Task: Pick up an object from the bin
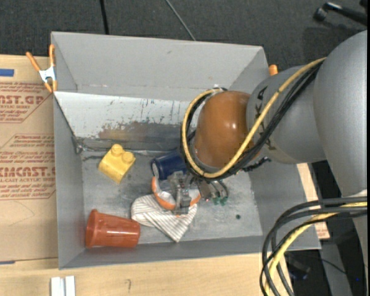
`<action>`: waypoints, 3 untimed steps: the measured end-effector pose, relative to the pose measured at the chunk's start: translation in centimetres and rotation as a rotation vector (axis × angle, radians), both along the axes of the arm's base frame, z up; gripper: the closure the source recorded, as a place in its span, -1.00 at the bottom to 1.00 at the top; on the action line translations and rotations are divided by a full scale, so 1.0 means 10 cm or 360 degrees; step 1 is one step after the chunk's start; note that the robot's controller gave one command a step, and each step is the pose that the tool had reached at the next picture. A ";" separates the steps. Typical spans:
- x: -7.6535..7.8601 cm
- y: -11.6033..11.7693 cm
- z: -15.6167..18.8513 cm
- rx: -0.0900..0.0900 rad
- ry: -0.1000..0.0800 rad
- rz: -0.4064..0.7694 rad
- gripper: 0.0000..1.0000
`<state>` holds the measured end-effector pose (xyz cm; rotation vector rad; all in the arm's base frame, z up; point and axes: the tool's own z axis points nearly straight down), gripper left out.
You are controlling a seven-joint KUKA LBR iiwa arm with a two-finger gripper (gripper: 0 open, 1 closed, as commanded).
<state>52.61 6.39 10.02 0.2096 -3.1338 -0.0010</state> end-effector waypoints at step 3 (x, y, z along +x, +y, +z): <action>0.04 0.26 0.53 0.0000 -0.0005 0.0014 1.00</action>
Offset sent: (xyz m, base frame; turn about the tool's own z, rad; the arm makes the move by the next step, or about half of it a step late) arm 0.0098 0.0080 0.0486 0.0141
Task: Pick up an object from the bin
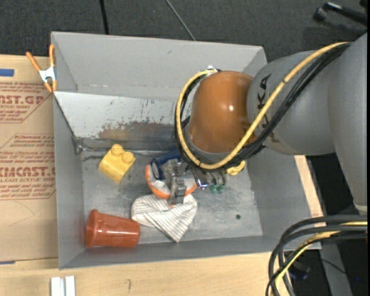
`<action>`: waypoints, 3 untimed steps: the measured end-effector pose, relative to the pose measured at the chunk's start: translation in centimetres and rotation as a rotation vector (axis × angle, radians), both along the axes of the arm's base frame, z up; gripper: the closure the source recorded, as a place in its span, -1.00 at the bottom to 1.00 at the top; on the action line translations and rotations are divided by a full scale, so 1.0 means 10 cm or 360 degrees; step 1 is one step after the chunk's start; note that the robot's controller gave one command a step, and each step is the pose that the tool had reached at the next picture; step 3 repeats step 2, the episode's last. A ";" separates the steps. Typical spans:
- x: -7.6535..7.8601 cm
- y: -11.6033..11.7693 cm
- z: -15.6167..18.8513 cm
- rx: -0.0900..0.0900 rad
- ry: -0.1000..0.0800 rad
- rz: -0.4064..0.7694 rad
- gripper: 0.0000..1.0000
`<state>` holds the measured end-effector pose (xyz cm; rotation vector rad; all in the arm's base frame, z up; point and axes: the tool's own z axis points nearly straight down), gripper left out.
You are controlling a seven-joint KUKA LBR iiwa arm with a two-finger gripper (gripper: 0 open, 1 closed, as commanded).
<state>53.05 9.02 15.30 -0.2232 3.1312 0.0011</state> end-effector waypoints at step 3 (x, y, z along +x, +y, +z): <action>0.14 -0.05 1.70 -0.0001 -0.0003 0.0070 1.00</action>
Offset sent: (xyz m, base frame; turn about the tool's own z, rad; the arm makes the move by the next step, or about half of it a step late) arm 0.0135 -0.0055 0.1701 -0.0439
